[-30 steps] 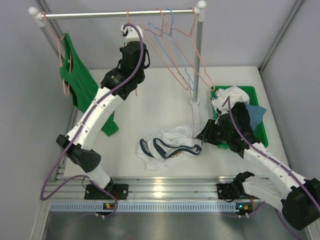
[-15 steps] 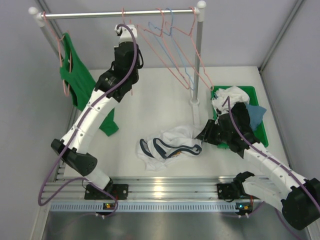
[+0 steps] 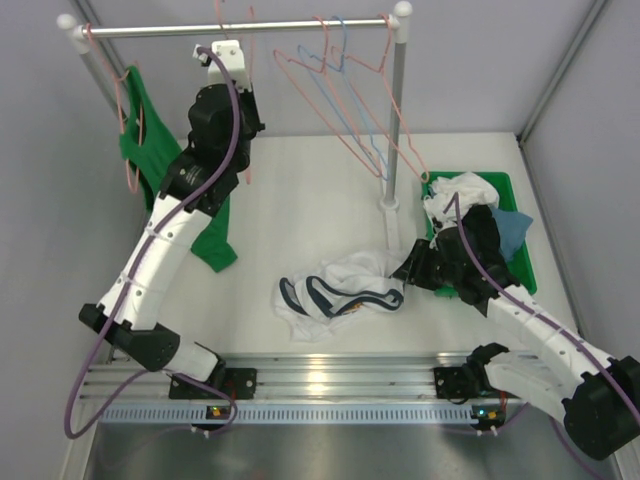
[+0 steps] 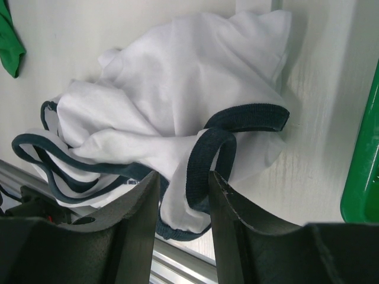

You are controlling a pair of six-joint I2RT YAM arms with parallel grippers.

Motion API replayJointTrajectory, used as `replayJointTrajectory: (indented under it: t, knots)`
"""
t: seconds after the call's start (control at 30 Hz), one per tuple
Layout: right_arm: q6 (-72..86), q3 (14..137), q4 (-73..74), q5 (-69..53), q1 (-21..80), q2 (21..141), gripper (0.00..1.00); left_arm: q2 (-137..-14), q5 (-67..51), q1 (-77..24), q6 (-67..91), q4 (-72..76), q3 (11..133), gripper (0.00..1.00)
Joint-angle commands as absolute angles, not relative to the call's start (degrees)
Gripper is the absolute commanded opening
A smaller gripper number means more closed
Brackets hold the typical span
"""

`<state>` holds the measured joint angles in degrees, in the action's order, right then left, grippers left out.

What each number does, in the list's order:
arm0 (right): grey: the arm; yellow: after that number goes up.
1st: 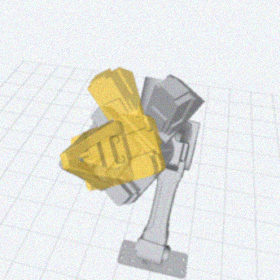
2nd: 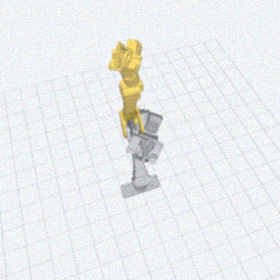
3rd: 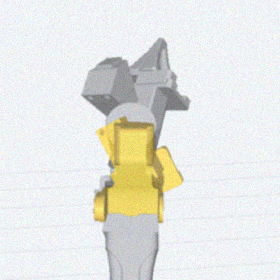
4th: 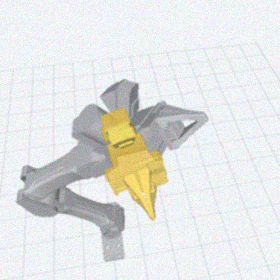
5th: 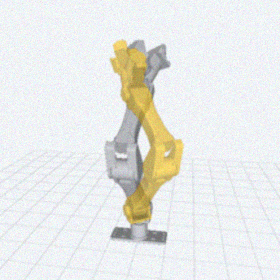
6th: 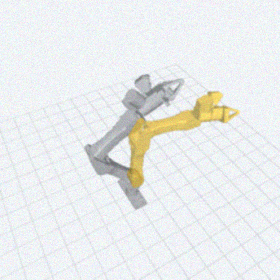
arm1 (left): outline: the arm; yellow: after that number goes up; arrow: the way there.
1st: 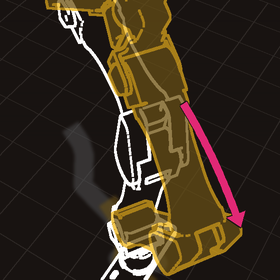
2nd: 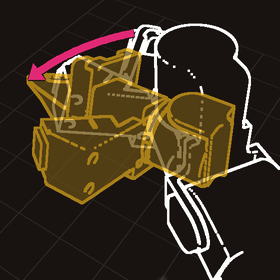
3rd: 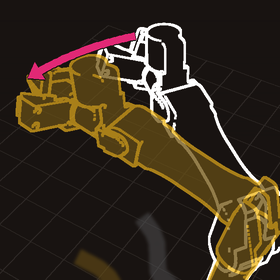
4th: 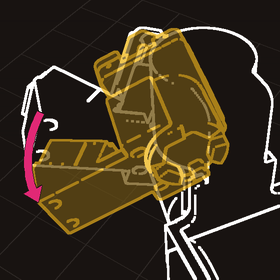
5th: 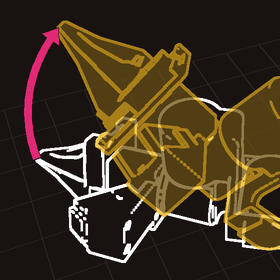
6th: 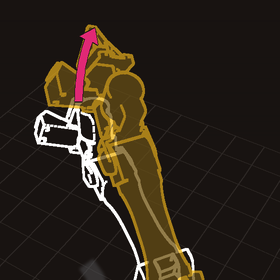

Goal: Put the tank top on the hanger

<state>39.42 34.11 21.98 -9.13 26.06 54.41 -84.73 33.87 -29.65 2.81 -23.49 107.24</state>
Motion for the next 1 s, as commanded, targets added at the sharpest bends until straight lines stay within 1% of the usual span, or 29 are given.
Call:
replayJointTrajectory:
  t: [0.0,0.23,0.4,0.57,0.67,0.77,0.97]
  knots:
    - [38.2,34.6,19.9,-9.1,25.6,54.7,0.38,-81.4,31.5,-29.3,1.8,-20.7,105.2,0.0]
    - [37.8,35.0,19.9,-8.8,25.6,55.4,0.38,-75.4,25.6,-29.2,0.5,-22.8,100.6,0.0]
    - [37.5,35.2,19.9,-8.8,25.6,55.5,0.38,-72.2,21.9,-29.2,-0.7,-27.6,98.4,0.0]
    - [37.4,35.3,20.5,-8.4,25.6,55.6,0.39,-66.6,16.2,-29.2,-0.1,-31.8,93.8,0.0]
    - [37.1,35.3,21.2,-7.4,25.5,55.2,0.39,-63.6,12.8,-29.2,2.5,-35.2,90.9,0.0]
    - [36.5,35.2,21.8,-6.3,25.6,54.1,0.42,-60.0,9.9,-29.2,3.6,-38.4,87.2,0.0]
    - [33.8,36.4,26.2,-1.8,25.6,52.1,0.49,-54.2,-1.1,-29.2,4.4,-45.2,82.8,0.0]
